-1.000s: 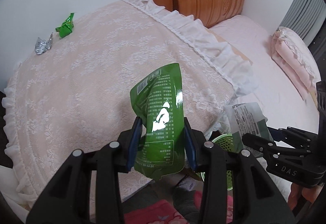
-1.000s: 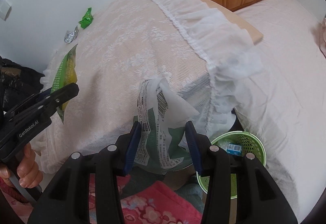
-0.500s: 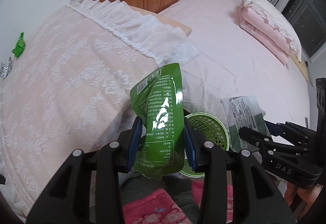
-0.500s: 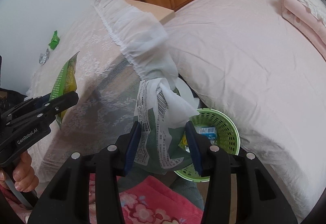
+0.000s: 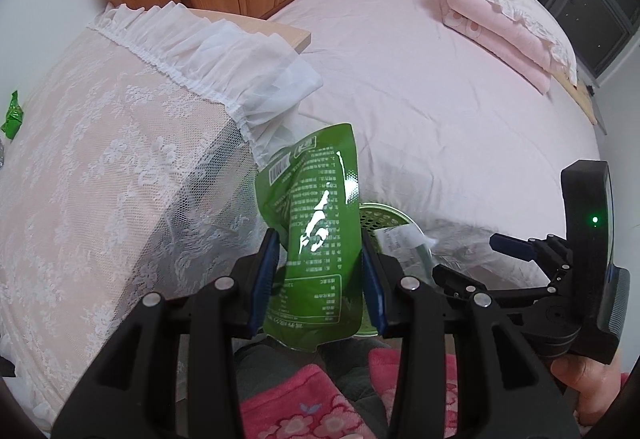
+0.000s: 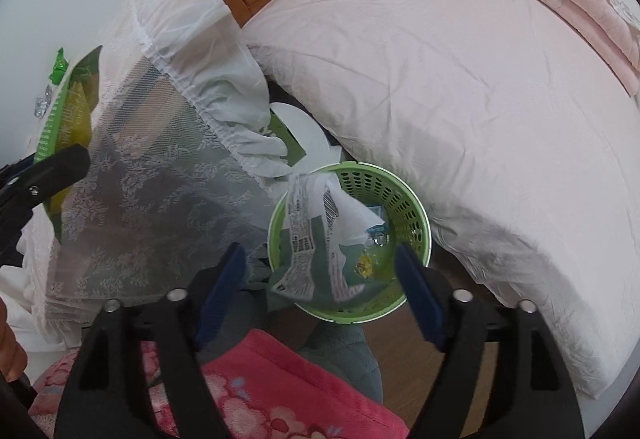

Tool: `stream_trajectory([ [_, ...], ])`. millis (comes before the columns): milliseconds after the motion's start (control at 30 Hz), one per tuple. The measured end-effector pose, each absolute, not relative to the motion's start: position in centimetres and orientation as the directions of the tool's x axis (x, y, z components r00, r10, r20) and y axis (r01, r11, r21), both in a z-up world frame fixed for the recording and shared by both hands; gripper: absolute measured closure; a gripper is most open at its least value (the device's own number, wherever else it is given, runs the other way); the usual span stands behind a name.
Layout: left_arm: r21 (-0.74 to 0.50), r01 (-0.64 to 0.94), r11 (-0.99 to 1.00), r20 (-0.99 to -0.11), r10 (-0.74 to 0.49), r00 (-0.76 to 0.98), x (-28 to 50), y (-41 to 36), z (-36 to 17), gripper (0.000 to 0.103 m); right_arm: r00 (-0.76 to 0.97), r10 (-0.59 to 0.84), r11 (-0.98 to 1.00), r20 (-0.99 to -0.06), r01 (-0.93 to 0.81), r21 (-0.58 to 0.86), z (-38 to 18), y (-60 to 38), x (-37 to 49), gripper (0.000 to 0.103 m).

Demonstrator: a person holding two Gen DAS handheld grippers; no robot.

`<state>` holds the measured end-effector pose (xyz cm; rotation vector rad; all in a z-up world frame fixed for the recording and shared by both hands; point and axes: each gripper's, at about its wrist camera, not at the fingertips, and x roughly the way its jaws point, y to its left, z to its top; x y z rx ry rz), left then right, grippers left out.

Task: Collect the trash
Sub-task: 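Carry both packets over the green wastebasket and open both grippers to drop them, then move both grippers back toward the silver blister pack and green candy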

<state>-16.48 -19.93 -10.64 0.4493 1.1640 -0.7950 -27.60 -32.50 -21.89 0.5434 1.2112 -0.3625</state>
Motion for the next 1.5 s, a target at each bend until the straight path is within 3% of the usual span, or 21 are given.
stream_trajectory([
  [333, -0.072, 0.796, 0.601, -0.941, -0.305, 0.145, -17.7, -21.0, -11.1, 0.064, 0.341, -0.019, 0.721, -0.94, 0.656, 0.223, -21.9, -35.1, -30.7, 0.01],
  [800, -0.115, 0.893, 0.435, -0.951, -0.309, 0.028, -21.6, -23.6, -12.3, 0.063, 0.341, -0.08, 0.584, -0.937, 0.778, 0.233, -21.5, -38.7, -35.1, 0.009],
  [867, -0.111, 0.905, 0.41, -0.949, -0.313, 0.026, -22.2, -23.8, -12.1, 0.049, 0.341, -0.079, 0.583, -0.937, 0.778, 0.234, -21.6, -38.8, -35.4, 0.009],
  [933, -0.094, 0.914, 0.395, -0.945, -0.326, 0.043, -22.8, -23.9, -11.7, 0.024, 0.341, -0.079, 0.586, -0.937, 0.776, 0.233, -21.5, -38.9, -35.4, 0.009],
  [1033, -0.078, 0.919, 0.387, -0.935, -0.348, 0.067, -23.2, -23.8, -11.0, 0.014, 0.343, -0.08, 0.59, -0.936, 0.773, 0.232, -21.5, -38.8, -35.4, 0.009],
  [1367, -0.069, 0.89, 0.451, -0.929, -0.355, 0.108, -21.5, -22.8, -10.3, 0.011, 0.347, -0.073, 0.617, -0.935, 0.753, 0.231, -21.2, -37.6, -34.3, 0.009],
  [1500, -0.027, 0.832, 0.554, -0.891, -0.39, 0.231, -19.4, -21.0, -8.6, 0.009, 0.373, -0.069, 0.662, -0.925, 0.711, 0.237, -20.2, -36.8, -33.0, 0.009],
])
